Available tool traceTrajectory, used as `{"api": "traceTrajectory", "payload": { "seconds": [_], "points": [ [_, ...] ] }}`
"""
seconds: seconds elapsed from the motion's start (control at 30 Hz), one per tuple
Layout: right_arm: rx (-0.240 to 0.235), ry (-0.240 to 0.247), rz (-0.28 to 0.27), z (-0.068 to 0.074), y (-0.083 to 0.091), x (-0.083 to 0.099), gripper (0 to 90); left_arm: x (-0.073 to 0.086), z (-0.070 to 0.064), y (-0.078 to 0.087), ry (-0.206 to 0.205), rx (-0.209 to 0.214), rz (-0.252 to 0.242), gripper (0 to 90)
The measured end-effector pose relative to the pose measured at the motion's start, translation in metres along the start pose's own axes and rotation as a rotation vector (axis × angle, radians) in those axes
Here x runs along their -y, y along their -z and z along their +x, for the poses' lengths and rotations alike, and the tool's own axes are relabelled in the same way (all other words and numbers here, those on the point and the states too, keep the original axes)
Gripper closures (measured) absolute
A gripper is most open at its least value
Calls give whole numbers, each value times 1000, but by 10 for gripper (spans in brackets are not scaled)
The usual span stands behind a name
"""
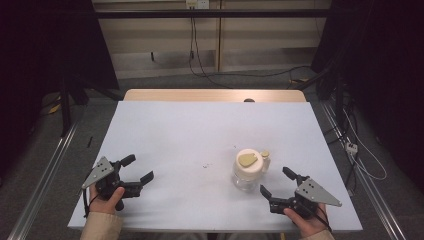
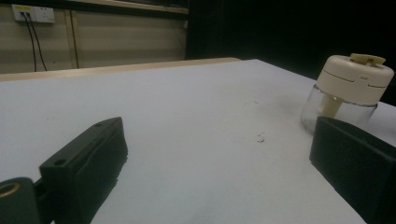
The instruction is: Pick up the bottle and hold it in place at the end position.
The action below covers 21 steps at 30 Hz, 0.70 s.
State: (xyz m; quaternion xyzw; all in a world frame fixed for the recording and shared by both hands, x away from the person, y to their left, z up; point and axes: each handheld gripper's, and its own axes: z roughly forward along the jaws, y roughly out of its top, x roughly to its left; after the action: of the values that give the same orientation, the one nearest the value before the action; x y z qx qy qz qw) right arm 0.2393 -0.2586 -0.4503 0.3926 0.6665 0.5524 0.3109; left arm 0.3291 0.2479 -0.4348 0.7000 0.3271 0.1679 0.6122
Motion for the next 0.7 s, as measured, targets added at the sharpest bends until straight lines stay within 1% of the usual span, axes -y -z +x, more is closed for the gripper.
{"api": "traceTrajectory", "payload": {
  "seconds": [0.07, 0.1, 0.17, 0.3, 0.4, 0.57, 0.6, 0.7],
  "points": [
    [-4, -1, -2, 0, -1, 0, 50, 0, 0, 0, -5, 0, -9, 34],
    [-3, -2, 1, 0, -1, 0, 50, -1, 0, 0, -6, 8, -7, 34],
    [-10, -3, 5, 1, -2, 0, 50, -1, -1, 0, -9, 3, -7, 34],
    [-14, 1, 9, 2, -3, -1, 50, 0, -1, -1, -9, 6, 0, 34],
    [-8, 2, 12, 2, -4, -1, 53, -1, -1, -2, -9, 4, 0, 34],
    [-9, -11, 5, 3, -6, -2, 56, -1, -1, -3, -14, 2, -4, 34],
    [-10, -13, 4, 3, -7, -2, 59, 0, -2, -3, -9, 1, -6, 34],
    [-14, -14, 8, 4, -10, -2, 59, 0, -1, -1, -13, -1, -1, 34]
  ]
}}
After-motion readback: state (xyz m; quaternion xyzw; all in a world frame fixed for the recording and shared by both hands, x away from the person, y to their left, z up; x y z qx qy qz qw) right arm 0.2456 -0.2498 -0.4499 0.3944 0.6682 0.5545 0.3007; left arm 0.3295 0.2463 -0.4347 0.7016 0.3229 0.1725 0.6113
